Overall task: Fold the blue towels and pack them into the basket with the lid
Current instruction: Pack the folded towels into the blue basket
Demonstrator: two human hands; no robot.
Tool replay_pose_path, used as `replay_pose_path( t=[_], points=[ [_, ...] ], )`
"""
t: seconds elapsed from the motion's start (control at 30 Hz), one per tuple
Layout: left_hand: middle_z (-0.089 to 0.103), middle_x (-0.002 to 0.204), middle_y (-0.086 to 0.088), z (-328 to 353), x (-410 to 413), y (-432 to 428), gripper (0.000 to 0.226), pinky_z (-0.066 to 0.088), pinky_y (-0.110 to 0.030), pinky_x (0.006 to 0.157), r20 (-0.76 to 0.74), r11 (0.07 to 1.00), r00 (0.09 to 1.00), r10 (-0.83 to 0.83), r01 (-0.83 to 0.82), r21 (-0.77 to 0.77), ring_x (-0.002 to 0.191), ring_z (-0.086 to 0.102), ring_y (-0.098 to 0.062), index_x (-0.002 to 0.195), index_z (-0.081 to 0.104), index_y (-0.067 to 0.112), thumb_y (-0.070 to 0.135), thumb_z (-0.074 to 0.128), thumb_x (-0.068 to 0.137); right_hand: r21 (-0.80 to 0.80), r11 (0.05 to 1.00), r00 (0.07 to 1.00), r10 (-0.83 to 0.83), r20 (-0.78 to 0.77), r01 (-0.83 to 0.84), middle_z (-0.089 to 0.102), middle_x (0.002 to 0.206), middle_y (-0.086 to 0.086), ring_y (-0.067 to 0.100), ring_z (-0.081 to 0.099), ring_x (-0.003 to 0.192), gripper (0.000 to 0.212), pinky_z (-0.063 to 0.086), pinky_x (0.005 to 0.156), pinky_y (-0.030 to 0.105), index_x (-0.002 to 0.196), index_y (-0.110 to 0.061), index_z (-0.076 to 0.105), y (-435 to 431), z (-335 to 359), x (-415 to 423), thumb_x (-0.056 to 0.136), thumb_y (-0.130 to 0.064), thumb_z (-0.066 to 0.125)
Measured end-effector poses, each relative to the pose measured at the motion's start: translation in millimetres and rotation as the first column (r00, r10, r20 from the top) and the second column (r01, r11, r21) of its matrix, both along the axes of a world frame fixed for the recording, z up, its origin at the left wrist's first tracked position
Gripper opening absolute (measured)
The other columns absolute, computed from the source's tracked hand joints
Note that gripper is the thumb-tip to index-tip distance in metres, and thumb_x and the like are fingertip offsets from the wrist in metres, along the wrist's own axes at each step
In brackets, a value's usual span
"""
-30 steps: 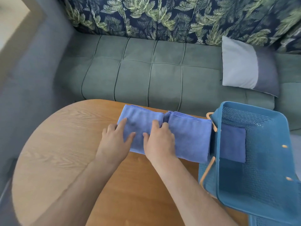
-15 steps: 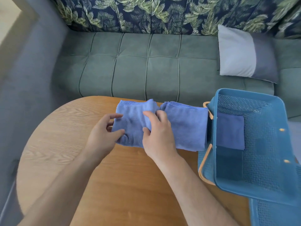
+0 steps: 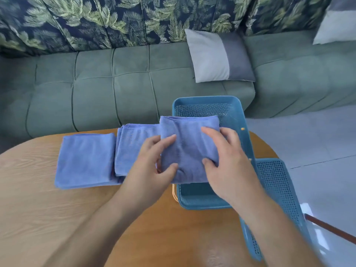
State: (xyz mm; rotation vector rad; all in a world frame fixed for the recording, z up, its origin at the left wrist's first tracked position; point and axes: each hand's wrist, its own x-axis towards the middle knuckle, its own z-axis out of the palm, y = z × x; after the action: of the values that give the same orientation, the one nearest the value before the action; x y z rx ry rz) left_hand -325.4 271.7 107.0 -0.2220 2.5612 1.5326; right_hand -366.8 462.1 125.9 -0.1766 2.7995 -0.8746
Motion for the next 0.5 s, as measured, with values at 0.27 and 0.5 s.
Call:
replay_pose_path(
  t=[0.27, 0.5],
  points=[
    [0.034, 0.131, 0.0, -61.8, -8.2, 99.4, 0.047, 0.046, -0.033, 0.095, 0.305, 0.897, 0.924, -0.231, 0.323, -0.301, 0.113, 0.054, -0.021, 0.136, 0.044, 0.018, 0.015, 0.062, 0.093, 0.296, 0.939, 0.912, 0.041, 0.407, -0.175, 0.015, 0.152, 0.003, 0.035, 0.049, 0.124, 0.085, 0.048, 0.096, 0.042, 0.155, -0.031, 0.024, 63.8, -67.5, -13.5, 0.084, -0.004, 0.062],
    [0.039, 0.123, -0.012, -102.0, -36.1, 118.4, 0.027, 0.044, -0.036, 0.082, 0.49, 0.802, 0.854, -0.172, 0.41, -0.435, 0.096, 0.052, -0.031, 0.113, 0.048, 0.009, 0.003, 0.053, 0.087, 0.316, 0.914, 0.876, 0.08, 0.476, -0.255, 0.025, 0.139, 0.013, 0.038, 0.057, 0.108, 0.06, 0.048, 0.086, 0.044, 0.136, -0.015, 0.039, 55.2, -127.3, -23.7, 0.083, 0.0, 0.064]
  ],
)
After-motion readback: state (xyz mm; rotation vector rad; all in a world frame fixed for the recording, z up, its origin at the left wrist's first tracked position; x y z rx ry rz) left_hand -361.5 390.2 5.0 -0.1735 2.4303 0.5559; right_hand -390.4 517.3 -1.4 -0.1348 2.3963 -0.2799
